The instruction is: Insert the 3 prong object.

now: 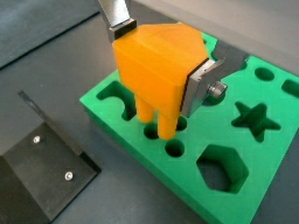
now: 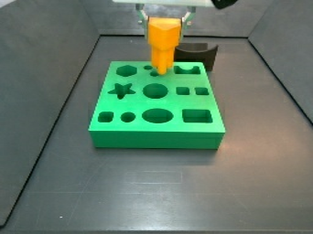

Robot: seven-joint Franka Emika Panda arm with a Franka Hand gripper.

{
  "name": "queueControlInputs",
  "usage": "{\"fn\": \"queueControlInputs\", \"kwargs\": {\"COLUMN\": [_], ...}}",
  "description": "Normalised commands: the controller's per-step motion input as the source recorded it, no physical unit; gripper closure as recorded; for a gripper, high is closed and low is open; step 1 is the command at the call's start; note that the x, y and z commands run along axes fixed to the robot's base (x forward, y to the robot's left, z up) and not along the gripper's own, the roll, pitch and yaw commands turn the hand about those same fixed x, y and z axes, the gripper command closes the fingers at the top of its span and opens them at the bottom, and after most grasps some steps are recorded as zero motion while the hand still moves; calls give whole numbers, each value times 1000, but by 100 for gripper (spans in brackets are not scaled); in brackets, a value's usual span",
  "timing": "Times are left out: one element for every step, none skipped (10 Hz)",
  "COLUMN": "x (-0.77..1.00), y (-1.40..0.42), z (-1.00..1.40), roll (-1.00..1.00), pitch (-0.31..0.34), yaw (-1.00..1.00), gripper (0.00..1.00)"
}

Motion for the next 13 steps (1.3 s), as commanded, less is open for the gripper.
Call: {"fn": "queueControlInputs", "kwargs": {"x": [0, -49, -217, -369, -274, 0, 180, 169, 17, 0, 0, -111, -51], "y": [183, 206, 171, 74, 0, -14, 0, 0, -14, 0, 0, 0, 0], "z": [-306, -266, -206, -171, -97, -94, -80, -91, -77, -114, -54, -29, -180], "roll": [74, 37, 0, -69, -136, -197, -281, -261, -244, -219, -194, -157, -103], "pitch": [0, 0, 0, -21, -46, -30, -1, -7, -36, -31, -24, -67, -70], "yaw": [-91, -114, -137, -146, -37, 0, 29, 37, 160, 243, 317, 269, 157], "gripper": [100, 100, 100, 100, 100, 100, 100, 100, 100, 100, 100, 100, 100]}}
